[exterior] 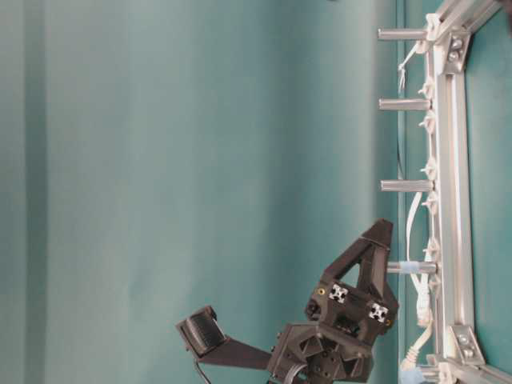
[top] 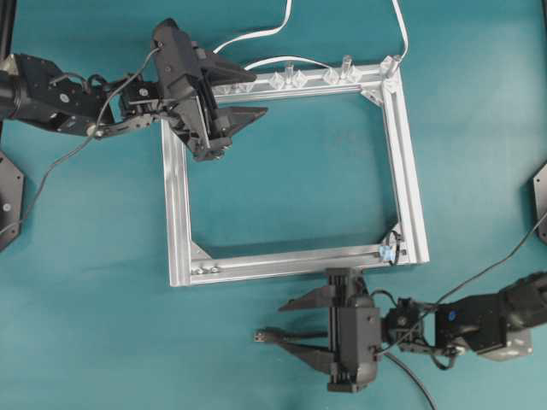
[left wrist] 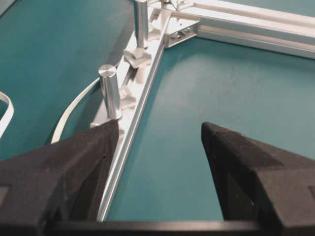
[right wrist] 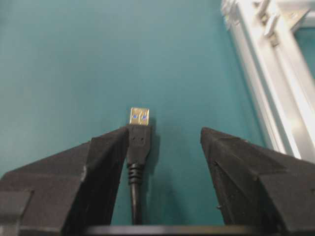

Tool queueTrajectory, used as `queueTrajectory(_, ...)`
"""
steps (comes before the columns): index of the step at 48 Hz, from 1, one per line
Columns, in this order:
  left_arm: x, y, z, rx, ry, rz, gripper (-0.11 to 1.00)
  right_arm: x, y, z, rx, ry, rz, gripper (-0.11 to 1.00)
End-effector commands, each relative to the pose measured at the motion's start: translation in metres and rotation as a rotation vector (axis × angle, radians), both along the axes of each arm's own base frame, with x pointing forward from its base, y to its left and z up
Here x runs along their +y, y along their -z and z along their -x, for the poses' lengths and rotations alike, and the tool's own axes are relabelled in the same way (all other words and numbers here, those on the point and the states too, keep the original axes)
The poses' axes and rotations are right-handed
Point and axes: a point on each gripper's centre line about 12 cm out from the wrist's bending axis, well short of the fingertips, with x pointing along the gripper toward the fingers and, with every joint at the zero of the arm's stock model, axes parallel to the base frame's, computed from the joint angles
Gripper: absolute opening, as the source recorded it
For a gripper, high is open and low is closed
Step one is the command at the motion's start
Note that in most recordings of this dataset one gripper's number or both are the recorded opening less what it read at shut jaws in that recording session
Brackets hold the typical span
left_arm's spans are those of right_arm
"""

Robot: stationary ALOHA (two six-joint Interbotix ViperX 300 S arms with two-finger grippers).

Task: Insert the wire through the string loop located on the right side.
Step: 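Close the right gripper on the cable just behind the USB plug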

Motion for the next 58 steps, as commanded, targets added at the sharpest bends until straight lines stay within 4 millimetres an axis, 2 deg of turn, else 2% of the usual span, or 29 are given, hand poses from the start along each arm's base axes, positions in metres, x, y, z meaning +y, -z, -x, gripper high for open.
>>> queueTrajectory(1,0.001,-0.014,-0.001,-0.037,0.002,-0.019,0.71,0.007,-0.008,-0.006,-0.026,-0.011,-0.012,0.71)
queueTrajectory(15,0.001,-0.013,-0.001,-0.036,0.002,-0.018,0.71,0.016,0.008,-0.009,0.011,-0.045,0.002,0.71)
queueTrajectory(32,0.000,-0.013,-0.001,-0.035,0.003,-0.016,0.71,0.016,0.021,-0.008,0.045,-0.048,0.016,0.70)
queueTrajectory(51,-0.003,-0.011,0.000,-0.030,0.009,-0.013,0.71,0.014,0.023,-0.005,0.055,-0.046,0.019,0.69)
queueTrajectory(58,-0.002,-0.011,0.000,-0.030,0.007,-0.011,0.71,0.013,0.026,-0.001,0.077,-0.051,0.024,0.64)
